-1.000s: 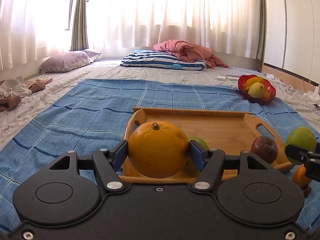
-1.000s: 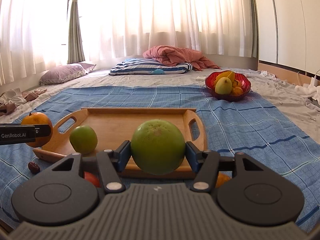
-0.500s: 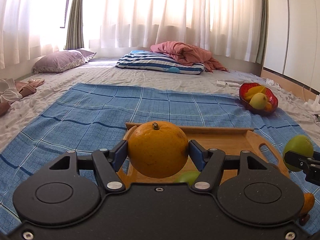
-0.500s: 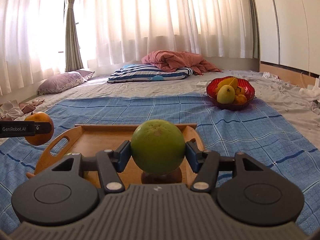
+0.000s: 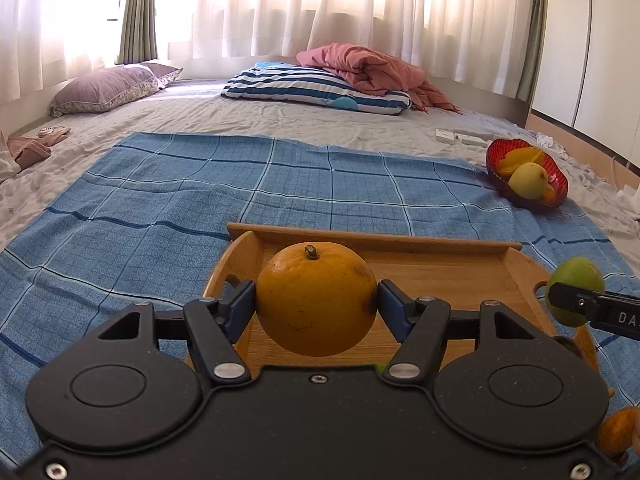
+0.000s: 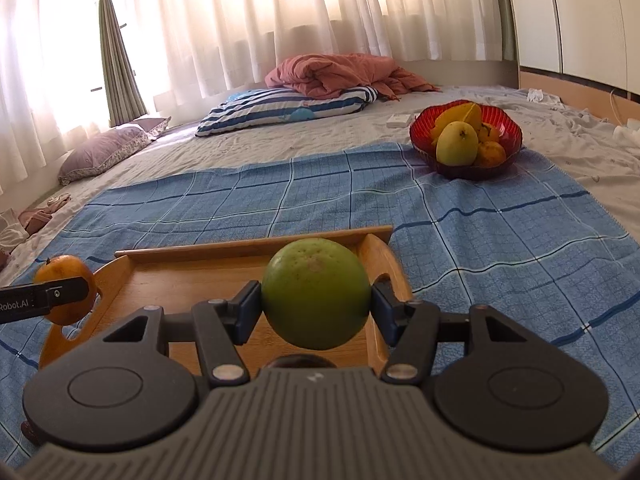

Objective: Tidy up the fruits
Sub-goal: 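Lift the orange and pale green apple and carry both over the tray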

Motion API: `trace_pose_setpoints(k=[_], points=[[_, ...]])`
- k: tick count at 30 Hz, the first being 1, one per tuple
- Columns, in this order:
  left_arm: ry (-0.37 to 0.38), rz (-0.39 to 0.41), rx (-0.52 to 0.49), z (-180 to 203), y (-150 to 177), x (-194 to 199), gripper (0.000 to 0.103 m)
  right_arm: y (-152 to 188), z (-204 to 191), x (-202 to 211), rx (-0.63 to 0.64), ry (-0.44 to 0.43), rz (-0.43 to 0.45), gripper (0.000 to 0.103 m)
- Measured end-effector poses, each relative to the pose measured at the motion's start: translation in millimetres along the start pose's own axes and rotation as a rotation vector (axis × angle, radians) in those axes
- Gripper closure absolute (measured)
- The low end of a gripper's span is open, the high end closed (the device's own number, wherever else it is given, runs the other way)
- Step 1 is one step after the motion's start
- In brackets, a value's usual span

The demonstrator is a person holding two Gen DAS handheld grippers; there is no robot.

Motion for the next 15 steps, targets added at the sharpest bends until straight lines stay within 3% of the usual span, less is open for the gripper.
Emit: trace_pose_setpoints(k=[15], points=[[0.014, -0.044, -0.040, 34, 8, -25, 0.039, 9, 2, -45, 0.011, 0.016, -0.110, 0.041]])
Point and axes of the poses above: each gripper's, at about its wrist camera, not at the fingertips, and x roughly against the way its jaws point, z to its right, y to its underside, the point moved 8 cm from there along -x, roughly the way its jaws point, and after that the axes turned 11 degrees about -y, right-handed, at the moved point
